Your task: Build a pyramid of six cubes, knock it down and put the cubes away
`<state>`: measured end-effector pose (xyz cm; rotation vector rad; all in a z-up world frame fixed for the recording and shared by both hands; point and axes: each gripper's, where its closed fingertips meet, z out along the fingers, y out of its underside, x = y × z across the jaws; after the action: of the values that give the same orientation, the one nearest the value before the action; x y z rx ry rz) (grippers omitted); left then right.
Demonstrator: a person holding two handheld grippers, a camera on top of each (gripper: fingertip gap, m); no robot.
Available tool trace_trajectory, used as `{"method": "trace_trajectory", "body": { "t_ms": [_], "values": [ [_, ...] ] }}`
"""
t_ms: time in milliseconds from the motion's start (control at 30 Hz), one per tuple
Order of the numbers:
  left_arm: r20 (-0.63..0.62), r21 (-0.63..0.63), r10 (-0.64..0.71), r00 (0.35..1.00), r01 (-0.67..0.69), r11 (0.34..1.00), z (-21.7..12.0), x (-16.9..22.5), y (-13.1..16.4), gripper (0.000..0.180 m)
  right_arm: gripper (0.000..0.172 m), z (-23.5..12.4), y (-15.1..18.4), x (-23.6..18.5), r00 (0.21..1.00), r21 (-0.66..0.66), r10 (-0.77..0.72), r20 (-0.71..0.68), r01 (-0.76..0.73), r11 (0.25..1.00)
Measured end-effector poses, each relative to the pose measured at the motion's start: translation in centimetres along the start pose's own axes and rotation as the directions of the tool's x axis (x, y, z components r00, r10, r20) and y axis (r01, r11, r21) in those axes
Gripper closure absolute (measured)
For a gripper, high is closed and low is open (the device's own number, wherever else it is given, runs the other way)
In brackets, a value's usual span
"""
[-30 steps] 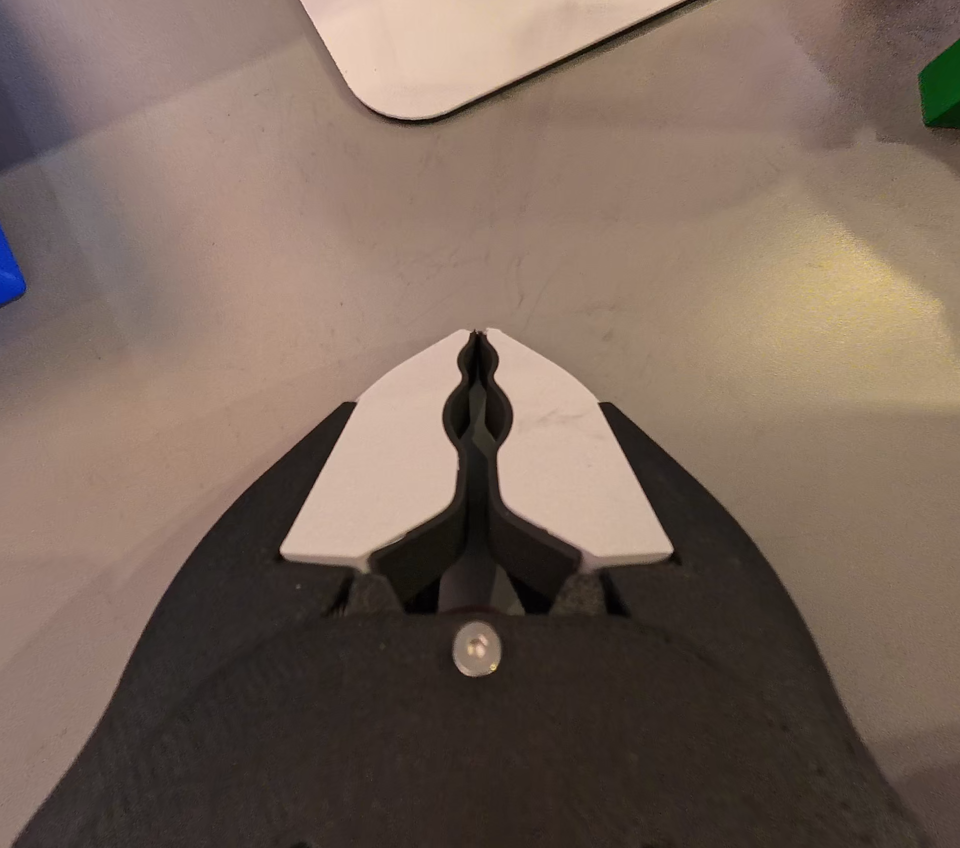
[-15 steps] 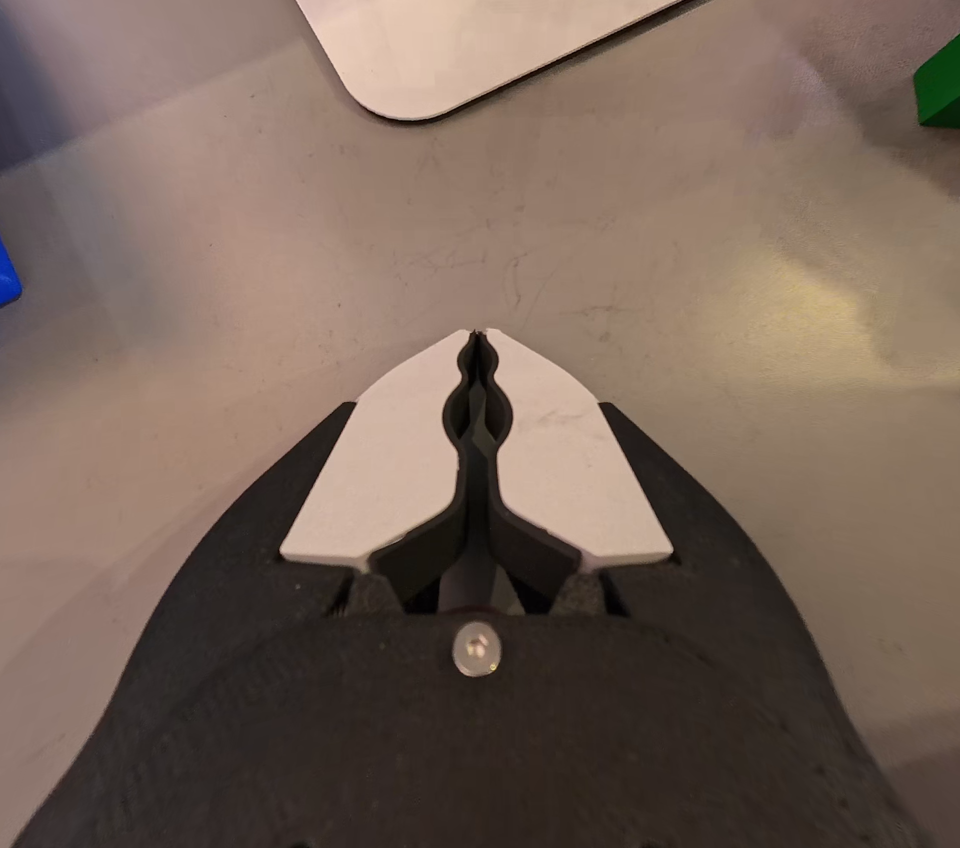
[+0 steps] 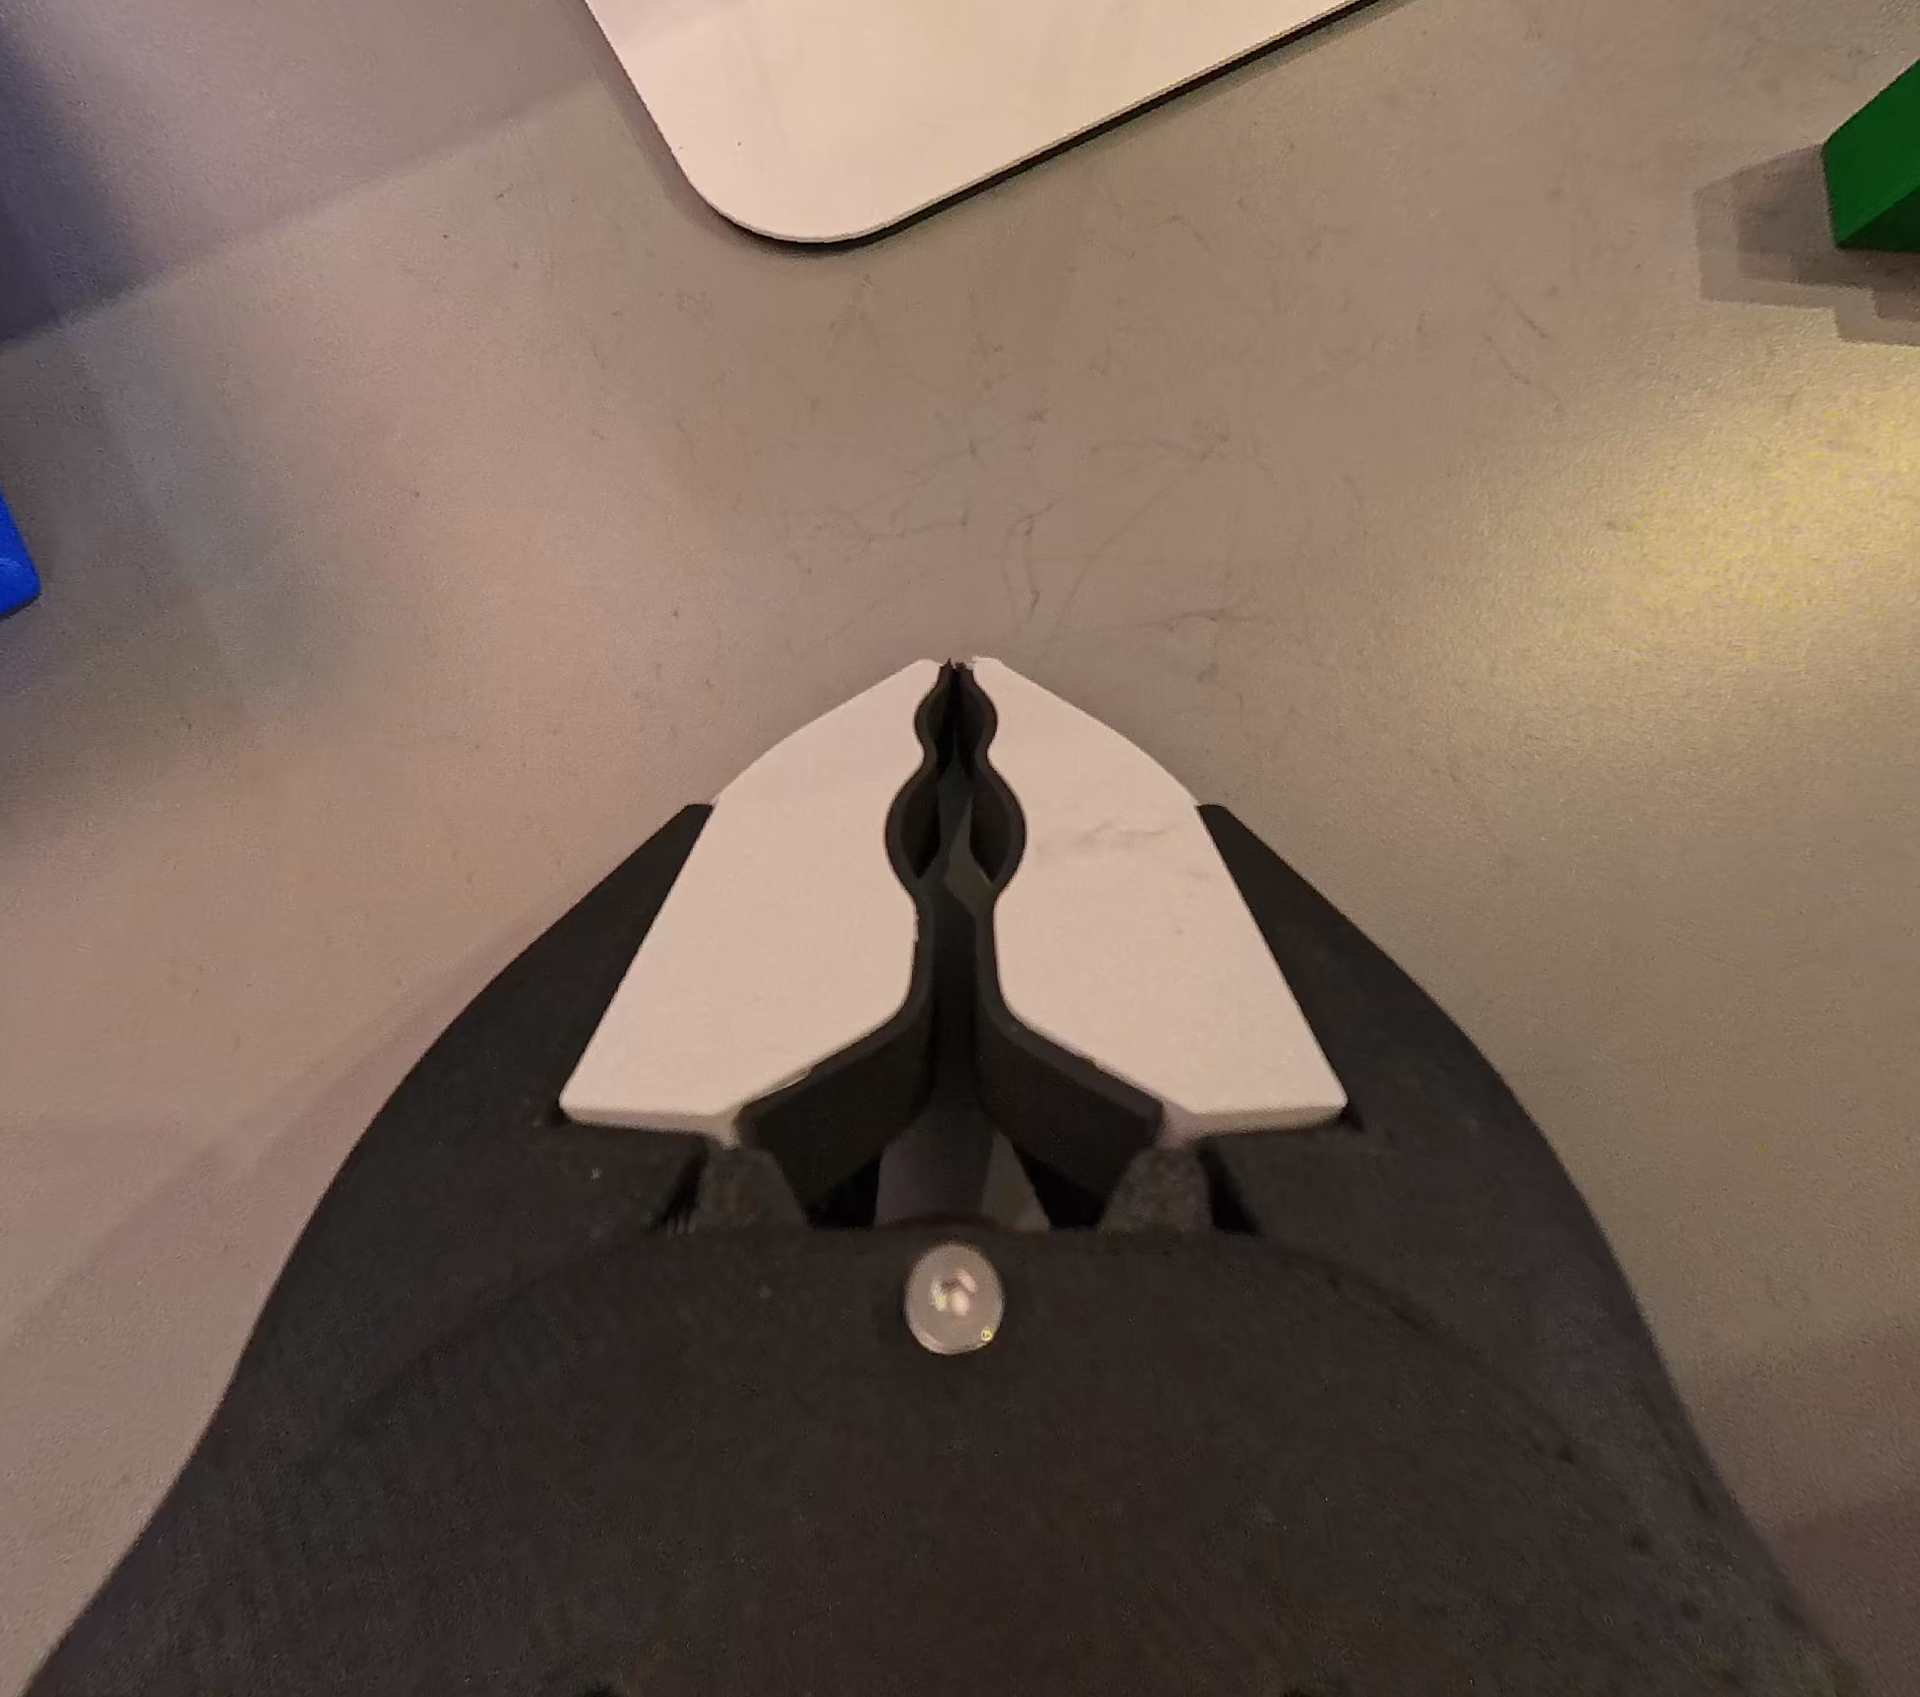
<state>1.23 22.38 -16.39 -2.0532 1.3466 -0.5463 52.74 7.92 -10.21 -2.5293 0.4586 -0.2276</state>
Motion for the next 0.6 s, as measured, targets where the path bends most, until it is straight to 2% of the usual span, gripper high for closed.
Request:
{"method": "trace_trajectory", "body": {
  "t_ms": [233, 300, 433, 600],
  "values": [
    [0.000, 0.000, 0.000, 1.000, 0.000, 1.000, 0.0, 0.0, 0.0, 0.180, 0.144, 3.9, 2.6, 1.6, 0.999, -0.127, 0.050, -0.008, -0.050, 0.991],
    [0.000, 0.000, 0.000, 1.000, 0.000, 1.000, 0.0, 0.0, 0.0, 0.180, 0.136, 3.9, 2.7, 1.8, 0.999, -0.136, 0.045, -0.016, -0.047, 0.990],
    [0.000, 0.000, 0.000, 1.000, 0.000, 1.000, 0.0, 0.0, 0.0, 0.180, 0.131, -0.1, 1.0, 0.7, 1.000, -0.034, 0.011, -0.022, -0.012, 0.999],
    [0.001, 0.000, 0.000, 1.000, 0.000, 1.000, 0.0, 0.0, 0.0, 0.180, 0.139, -8.7, -1.4, -7.4, 0.981, 0.156, -0.181, 0.067, 0.168, 0.973]
  ]
}}
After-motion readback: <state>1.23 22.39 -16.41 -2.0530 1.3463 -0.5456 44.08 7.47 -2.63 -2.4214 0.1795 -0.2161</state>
